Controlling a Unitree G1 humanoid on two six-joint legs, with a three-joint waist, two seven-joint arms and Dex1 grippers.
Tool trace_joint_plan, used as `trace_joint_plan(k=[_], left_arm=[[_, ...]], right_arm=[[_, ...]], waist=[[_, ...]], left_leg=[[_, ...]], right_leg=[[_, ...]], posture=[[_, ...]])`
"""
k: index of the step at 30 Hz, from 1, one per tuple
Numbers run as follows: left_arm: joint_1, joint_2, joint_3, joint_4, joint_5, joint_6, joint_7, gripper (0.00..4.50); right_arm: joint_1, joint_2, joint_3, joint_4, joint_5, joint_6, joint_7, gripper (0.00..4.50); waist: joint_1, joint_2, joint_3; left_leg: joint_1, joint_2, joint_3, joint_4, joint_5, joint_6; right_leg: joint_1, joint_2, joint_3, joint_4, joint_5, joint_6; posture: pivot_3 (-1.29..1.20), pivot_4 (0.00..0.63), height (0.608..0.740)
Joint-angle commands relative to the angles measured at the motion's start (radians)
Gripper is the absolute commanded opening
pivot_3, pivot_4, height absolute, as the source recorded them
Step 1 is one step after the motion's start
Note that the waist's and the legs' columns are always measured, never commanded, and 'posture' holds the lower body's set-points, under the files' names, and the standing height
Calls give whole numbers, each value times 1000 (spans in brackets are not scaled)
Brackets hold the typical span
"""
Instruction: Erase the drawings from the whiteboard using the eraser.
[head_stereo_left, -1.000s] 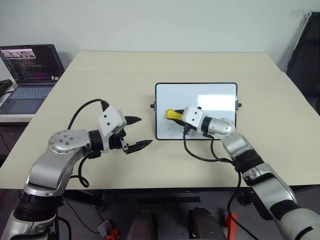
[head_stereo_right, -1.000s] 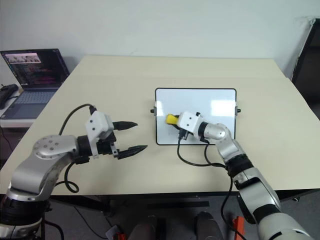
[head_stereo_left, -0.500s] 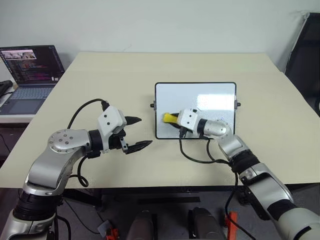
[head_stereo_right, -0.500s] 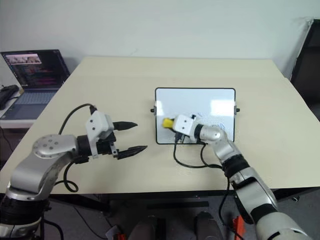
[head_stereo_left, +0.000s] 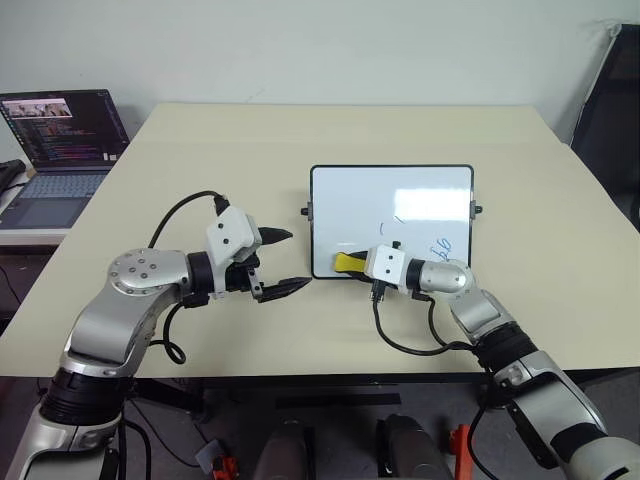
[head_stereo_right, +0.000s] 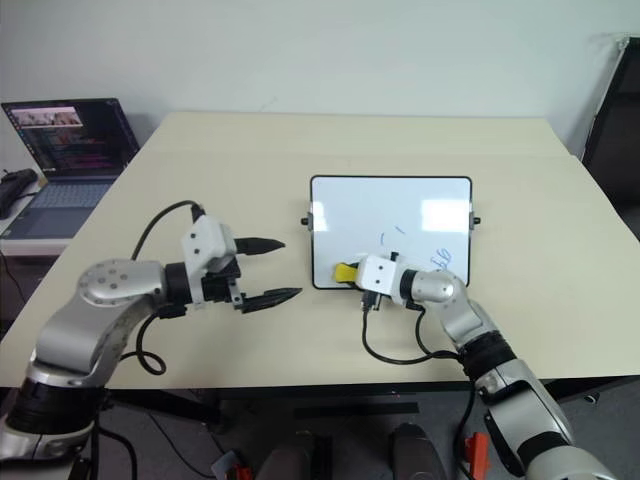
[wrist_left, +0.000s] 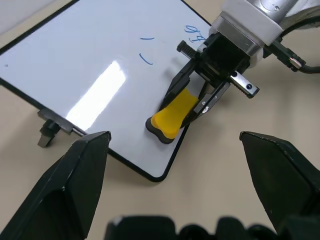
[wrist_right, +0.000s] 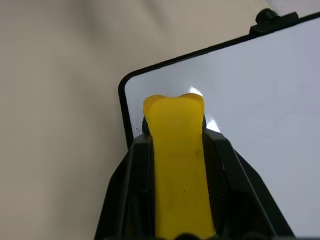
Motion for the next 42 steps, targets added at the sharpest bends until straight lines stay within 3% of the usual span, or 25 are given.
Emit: trace_joint_plan(k=[1, 6, 11, 21, 42], left_arm=[[-39, 5, 6, 25, 6, -32, -22, 4500], [-45, 27, 13, 68, 20, -52, -48, 4500], [-38, 44, 42, 92, 11, -77, -73, 4500], [-51, 32, 25, 69, 13, -64, -79, 4500], [-56, 31, 3, 53, 20, -55, -88, 4500]], right_arm=[[-24, -57, -153, -207, 165, 148, 51, 963], [-28, -162, -279, -441, 342, 370, 127, 963], [29, -404, -439, -545, 457, 483, 235, 963], [314, -673, -558, -469, 388, 431, 314, 963], [368, -710, -596, -505, 431, 441, 319, 963]], waist=[[6, 0, 1], [13, 0, 1], [22, 0, 1], [21, 0, 1], [18, 0, 1]], left_leg=[[-2, 0, -1, 1, 0, 0], [-8, 0, -1, -2, -1, -1], [-17, -1, 0, -7, -1, -1], [-17, -1, 1, -7, -1, -1], [-15, -1, 3, -6, -1, -1]], right_leg=[[-1, 0, 0, 0, 0, 0], [-7, 0, -1, -1, 4, 2], [-18, -1, -2, -2, 3, 1], [-18, -1, -1, -2, 2, 1], [-17, -1, 1, -1, 2, 2]], posture=[[0, 150, 740], [0, 150, 740], [0, 150, 740], [0, 150, 740], [0, 150, 740]])
